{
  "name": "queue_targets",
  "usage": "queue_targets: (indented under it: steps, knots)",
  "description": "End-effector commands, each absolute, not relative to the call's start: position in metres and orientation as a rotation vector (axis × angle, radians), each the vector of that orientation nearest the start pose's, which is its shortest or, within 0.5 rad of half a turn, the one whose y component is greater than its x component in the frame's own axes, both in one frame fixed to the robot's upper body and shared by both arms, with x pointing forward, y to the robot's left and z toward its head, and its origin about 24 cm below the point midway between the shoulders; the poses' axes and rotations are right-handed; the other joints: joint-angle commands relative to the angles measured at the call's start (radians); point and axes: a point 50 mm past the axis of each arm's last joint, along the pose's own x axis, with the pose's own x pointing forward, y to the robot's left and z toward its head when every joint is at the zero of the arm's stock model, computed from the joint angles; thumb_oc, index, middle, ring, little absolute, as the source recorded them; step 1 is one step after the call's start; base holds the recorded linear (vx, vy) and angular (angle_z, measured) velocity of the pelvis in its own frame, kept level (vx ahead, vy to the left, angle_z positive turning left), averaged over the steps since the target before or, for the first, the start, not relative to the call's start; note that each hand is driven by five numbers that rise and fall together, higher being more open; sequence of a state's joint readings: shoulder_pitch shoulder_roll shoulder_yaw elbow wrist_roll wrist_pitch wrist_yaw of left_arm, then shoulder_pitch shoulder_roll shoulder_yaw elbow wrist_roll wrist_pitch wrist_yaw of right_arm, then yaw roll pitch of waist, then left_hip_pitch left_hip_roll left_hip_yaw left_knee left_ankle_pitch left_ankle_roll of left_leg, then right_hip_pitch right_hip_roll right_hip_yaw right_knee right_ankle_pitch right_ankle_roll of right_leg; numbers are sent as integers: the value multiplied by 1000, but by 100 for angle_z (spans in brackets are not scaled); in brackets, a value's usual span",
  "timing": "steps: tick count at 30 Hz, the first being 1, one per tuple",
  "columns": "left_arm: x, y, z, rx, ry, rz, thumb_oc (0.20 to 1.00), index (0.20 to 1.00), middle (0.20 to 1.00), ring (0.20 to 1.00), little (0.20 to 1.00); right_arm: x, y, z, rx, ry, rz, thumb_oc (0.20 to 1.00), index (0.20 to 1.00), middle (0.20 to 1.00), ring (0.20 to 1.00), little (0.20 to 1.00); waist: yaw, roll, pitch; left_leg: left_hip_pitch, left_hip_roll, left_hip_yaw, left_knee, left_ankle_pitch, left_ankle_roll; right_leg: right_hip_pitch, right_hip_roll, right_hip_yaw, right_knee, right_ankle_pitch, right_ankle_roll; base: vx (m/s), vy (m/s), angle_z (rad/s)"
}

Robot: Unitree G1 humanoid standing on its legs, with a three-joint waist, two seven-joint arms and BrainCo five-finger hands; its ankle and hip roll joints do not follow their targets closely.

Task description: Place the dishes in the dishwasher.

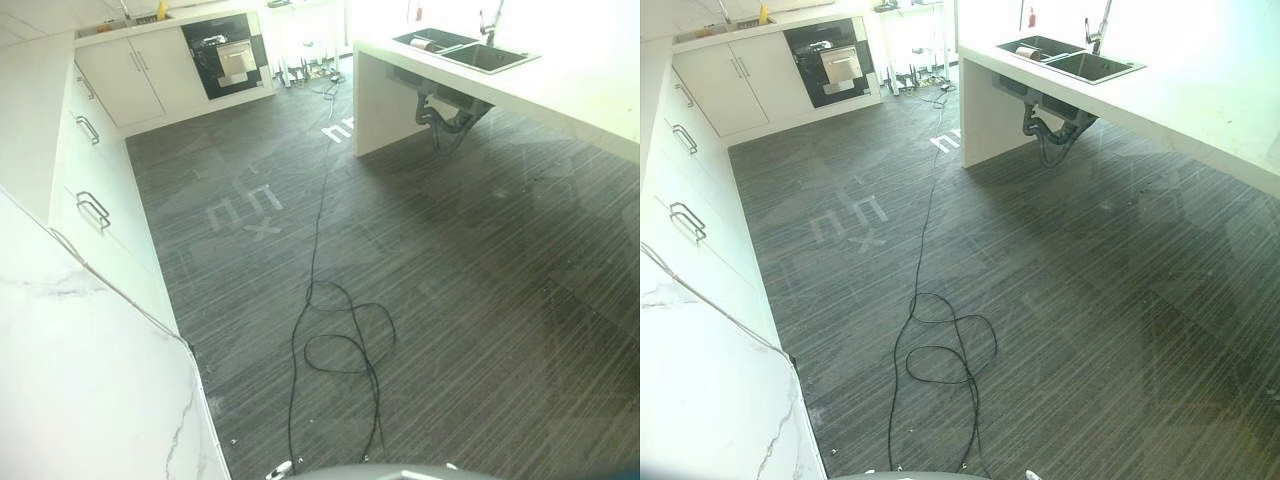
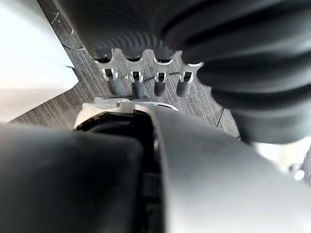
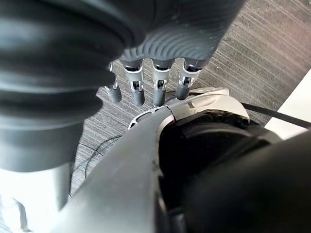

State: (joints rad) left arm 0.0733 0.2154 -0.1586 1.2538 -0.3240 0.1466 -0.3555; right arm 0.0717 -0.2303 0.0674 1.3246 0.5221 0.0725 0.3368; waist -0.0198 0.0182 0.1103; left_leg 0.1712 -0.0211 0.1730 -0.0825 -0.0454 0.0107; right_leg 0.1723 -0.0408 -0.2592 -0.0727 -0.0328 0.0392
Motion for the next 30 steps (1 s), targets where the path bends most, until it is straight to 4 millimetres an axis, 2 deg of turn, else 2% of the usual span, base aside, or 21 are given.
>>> queue_targets:
  steps: [1, 3, 5, 6, 8, 10, 13, 16, 18, 21, 24, 26, 28, 29, 30]
  knots:
    - [55, 196, -172, -259, 1426, -103, 1000, 1000, 1000, 1000, 1000, 52, -222, -169, 432, 1266, -178, 1000, 1000, 1000, 1000, 1000, -4, 20, -4, -19, 71, 3, 10, -16, -56, -56, -70, -29, 60, -15, 82, 34, -104, 0]
    - [61, 197, -172, -326, 1373, -31, 1000, 1000, 1000, 1000, 1000, 62, -227, -166, 408, 1171, -183, 1000, 1000, 1000, 1000, 1000, -5, 22, -4, -18, 78, 0, 9, -12, -63, -52, -61, -29, 60, -20, 77, 72, -121, 4]
    - [72, 202, -169, -378, 1291, 41, 1000, 1000, 1000, 1000, 1000, 80, -231, -160, 312, 1070, -116, 1000, 1000, 1000, 1000, 1000, -3, 22, -4, -20, 86, -5, 12, -7, -72, -50, -53, -28, 62, -26, 71, 65, -121, 13]
    - [80, 205, -166, -391, 1237, 54, 1000, 1000, 1000, 1000, 1000, 89, -232, -157, 298, 1033, -98, 1000, 1000, 1000, 1000, 1000, -2, 21, -2, -22, 90, -7, 15, -4, -76, -49, -49, -27, 65, -30, 67, 42, -123, 18]
    - [113, 207, -155, -418, 1060, 59, 1000, 1000, 1000, 1000, 1000, 116, -237, -146, 297, 901, -107, 1000, 1000, 1000, 1000, 1000, 9, 22, 3, -40, 102, -12, 39, 3, -93, -56, -40, -29, 76, -36, 55, 10, -103, 17]
    - [139, 206, -144, -461, 916, 62, 1000, 1000, 1000, 1000, 1000, 127, -248, -137, 276, 802, -111, 1000, 1000, 1000, 1000, 1000, 16, 28, 6, -59, 105, -14, 71, -2, -100, -55, -39, -37, 76, -40, 43, 13, -57, 11]
    - [152, 204, -136, -483, 808, 52, 1000, 1000, 1000, 1000, 1000, 132, -257, -129, 261, 716, -105, 1000, 1000, 1000, 1000, 1000, 21, 24, 10, -73, 112, -14, 106, -6, -107, -44, -41, -48, 75, -45, 36, 40, -80, 9]
    - [171, 200, -121, -437, 682, 7, 1000, 1000, 1000, 1000, 1000, 155, -254, -112, 157, 581, -23, 1000, 1000, 1000, 1000, 1000, 24, 10, 17, -101, 124, -22, 143, -3, -117, -48, -40, -53, 92, -55, 30, -7, -122, 8]
    - [175, 199, -115, -405, 636, -4, 1000, 1000, 1000, 1000, 1000, 170, -240, -101, 143, 516, 29, 1000, 1000, 1000, 1000, 1000, 13, 7, 20, -105, 131, -23, 144, 4, -119, -53, -34, -45, 106, -67, 25, 7, -92, 7]
    - [177, 200, -110, -372, 589, -27, 1000, 1000, 1000, 1000, 1000, 174, -234, -93, 123, 470, 61, 1000, 1000, 1000, 1000, 1000, 0, 6, 20, -105, 132, -23, 154, 1, -119, -54, -29, -34, 113, -77, 18, 38, -48, -5]
    - [179, 202, -103, -294, 542, -55, 1000, 1000, 1000, 1000, 1000, 184, -227, -78, 77, 403, 106, 1000, 1000, 1000, 1000, 1000, -15, -15, 32, -145, 122, -28, 328, -45, -108, -63, -42, -9, 128, -77, 1, 36, -64, 0]
    - [181, 209, -96, -282, 498, -56, 1000, 1000, 1000, 1000, 1000, 189, -227, -67, 53, 353, 127, 1000, 1000, 1000, 1000, 1000, -21, -34, 46, -228, 112, -36, 502, -15, -102, -72, -48, 7, 139, -69, -16, 62, -57, -12]
    - [181, 214, -90, -293, 463, -50, 1000, 1000, 1000, 1000, 1000, 191, -228, -59, 54, 315, 126, 1000, 1000, 1000, 1000, 1000, -12, -36, 68, -290, 92, -36, 562, 0, -91, -62, -43, 21, 151, -74, -21, 141, -6, -8]
    - [179, 217, -88, -290, 448, -52, 1000, 1000, 1000, 1000, 1000, 192, -229, -56, 63, 298, 123, 1000, 1000, 1000, 1000, 1000, -4, -32, 77, -315, 90, -21, 541, 16, -92, -50, -34, 25, 152, -84, -19, 246, 39, -6]
    - [177, 219, -87, -284, 438, -61, 1000, 1000, 1000, 1000, 1000, 195, -227, -52, 81, 276, 120, 1000, 1000, 1000, 1000, 1000, 11, -18, 83, -336, 96, 1, 461, 42, -100, -29, -15, 30, 148, -101, -16, 308, 75, -7]
